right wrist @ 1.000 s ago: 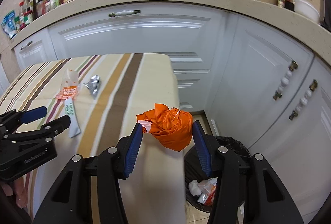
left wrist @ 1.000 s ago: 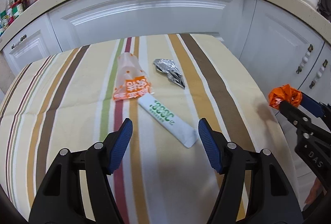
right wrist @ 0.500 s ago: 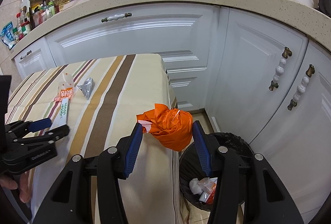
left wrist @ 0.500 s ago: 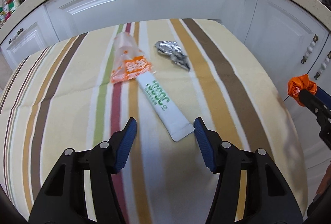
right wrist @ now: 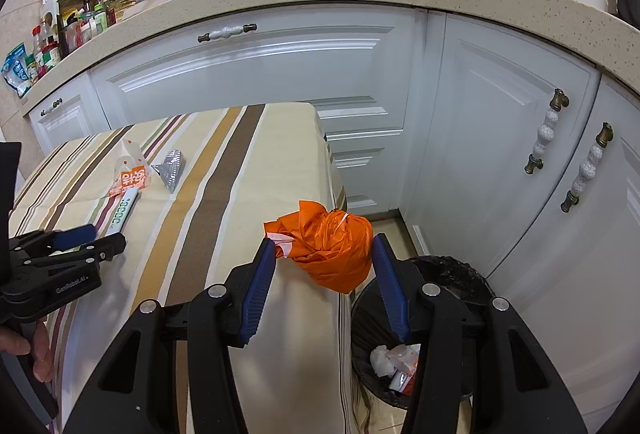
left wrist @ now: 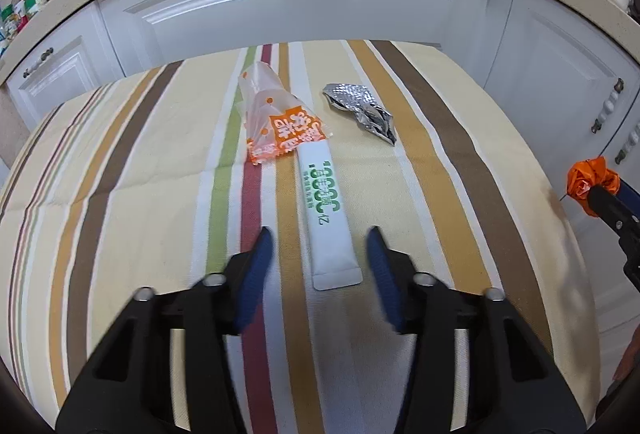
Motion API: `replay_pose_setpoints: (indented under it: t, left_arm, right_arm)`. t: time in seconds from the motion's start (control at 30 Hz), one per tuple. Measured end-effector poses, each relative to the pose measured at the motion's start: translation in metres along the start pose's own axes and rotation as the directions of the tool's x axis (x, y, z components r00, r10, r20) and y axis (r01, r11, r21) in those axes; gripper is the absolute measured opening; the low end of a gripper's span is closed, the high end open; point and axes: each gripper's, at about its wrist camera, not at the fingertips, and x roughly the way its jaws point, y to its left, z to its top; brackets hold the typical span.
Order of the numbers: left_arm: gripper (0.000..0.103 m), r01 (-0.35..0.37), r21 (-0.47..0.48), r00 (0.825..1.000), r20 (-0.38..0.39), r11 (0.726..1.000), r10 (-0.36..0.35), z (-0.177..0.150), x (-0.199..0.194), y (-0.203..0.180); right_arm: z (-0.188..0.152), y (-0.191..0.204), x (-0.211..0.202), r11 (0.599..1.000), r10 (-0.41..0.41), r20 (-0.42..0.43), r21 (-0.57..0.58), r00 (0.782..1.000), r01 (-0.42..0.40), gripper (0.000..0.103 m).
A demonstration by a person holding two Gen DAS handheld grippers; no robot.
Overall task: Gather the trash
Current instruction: 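Grasp the white green-print tube with the left tool while the right tool holds the orange bag, then carry the tube and orange bag to the bin and release both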
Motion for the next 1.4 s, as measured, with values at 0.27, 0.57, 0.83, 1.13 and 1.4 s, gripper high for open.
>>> replay_pose_setpoints:
  t: [0.27, 0.57, 0.83, 1.13, 1.4]
  left_arm:
    - [0.022, 0.007, 0.018, 1.000, 0.002, 1.000, -0.007, -0.004, -0.004, -0.002]
    - [0.022, -0.005, 0.036, 1.000, 0.018, 0.999, 0.005, -0.007, -0.016, -0.007]
    - [0.022, 0.020, 0.083, 0.998, 0.055, 0.996, -0.025, -0.008, -0.035, -0.030]
    - [0.021, 0.120, 0.170, 0.986, 0.094, 0.978, -0.138, -0.006, -0.056, -0.087]
    - [0.021, 0.204, 0.265, 0.965, 0.105, 0.943, -0.238, -0.008, -0.071, -0.143]
  right_arm:
    - [-0.001, 0.000, 0.001, 1.000, 0.001, -0.002, 0.000, 1.000, -0.001, 0.050]
    - [-0.004, 0.000, -0.007, 1.000, -0.005, 0.003, -0.002, 1.000, 0.005, 0.050]
    - [-0.008, -0.009, -0.022, 1.000, -0.028, 0.023, 0.010, 0.999, 0.028, 0.050]
    - [-0.019, -0.046, -0.044, 0.992, -0.116, 0.030, 0.056, 0.993, 0.114, 0.050]
    - [-0.031, -0.086, -0.061, 0.972, -0.213, 0.019, 0.107, 0.977, 0.210, 0.050]
